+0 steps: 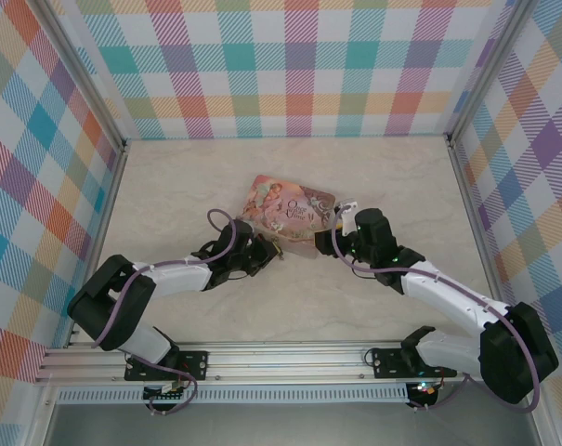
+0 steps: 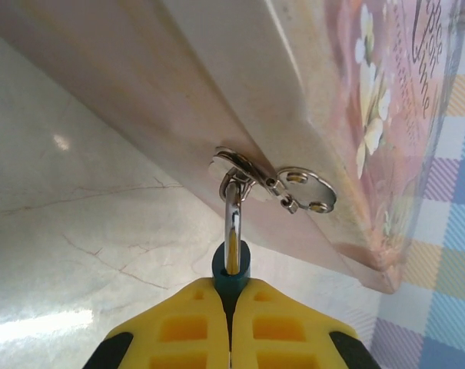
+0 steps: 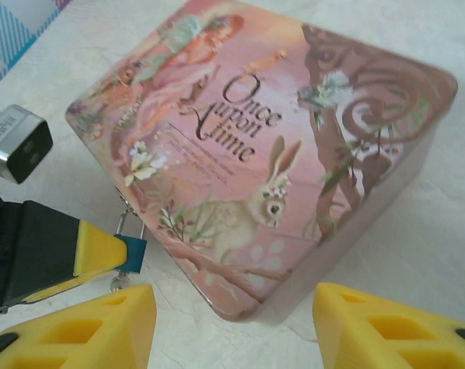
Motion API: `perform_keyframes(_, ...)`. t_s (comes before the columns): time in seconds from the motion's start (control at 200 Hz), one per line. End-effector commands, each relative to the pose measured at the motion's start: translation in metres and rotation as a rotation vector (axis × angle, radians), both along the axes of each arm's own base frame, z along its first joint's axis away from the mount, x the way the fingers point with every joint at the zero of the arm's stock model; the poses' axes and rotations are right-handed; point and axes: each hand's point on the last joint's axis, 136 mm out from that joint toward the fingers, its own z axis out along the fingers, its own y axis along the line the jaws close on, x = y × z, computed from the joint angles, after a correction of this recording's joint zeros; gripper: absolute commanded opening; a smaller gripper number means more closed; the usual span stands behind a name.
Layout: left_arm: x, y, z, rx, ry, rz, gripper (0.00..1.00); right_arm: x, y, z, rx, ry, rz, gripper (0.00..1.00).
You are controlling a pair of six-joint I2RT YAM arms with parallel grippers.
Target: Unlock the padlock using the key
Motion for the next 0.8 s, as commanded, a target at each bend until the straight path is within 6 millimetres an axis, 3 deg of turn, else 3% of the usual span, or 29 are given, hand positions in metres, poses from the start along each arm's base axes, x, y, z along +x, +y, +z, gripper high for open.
perform_keyframes(0.0,-0.007,0.001,-0.026,0.111,0.016,-0.04,0.0,0.002,0.005,-0.003,0.026,0.056,0.0,0.56)
perform_keyframes(0.095,-0.004,-0.007,-0.027,0.085,0.012,-0.047,0.05,0.004,0.006,-0.01,0.012,0.075,0.009,0.55)
perform_keyframes(0.18,0.0,-0.009,-0.025,0.083,-0.002,-0.044,0.18,0.003,0.006,-0.014,0.003,0.085,0.017,0.54)
perform_keyframes(0.33,0.007,-0.016,-0.017,0.054,-0.037,-0.051,0.31,-0.001,0.005,-0.015,0.012,0.074,0.022,0.54)
perform_keyframes(0.605,0.016,-0.033,-0.012,0.01,-0.058,-0.083,0.34,-0.006,-0.002,-0.016,0.007,0.069,0.021,0.56)
perform_keyframes(0.795,0.015,-0.023,-0.003,0.057,-0.104,-0.079,0.41,-0.007,-0.001,-0.014,0.019,0.06,0.033,0.59)
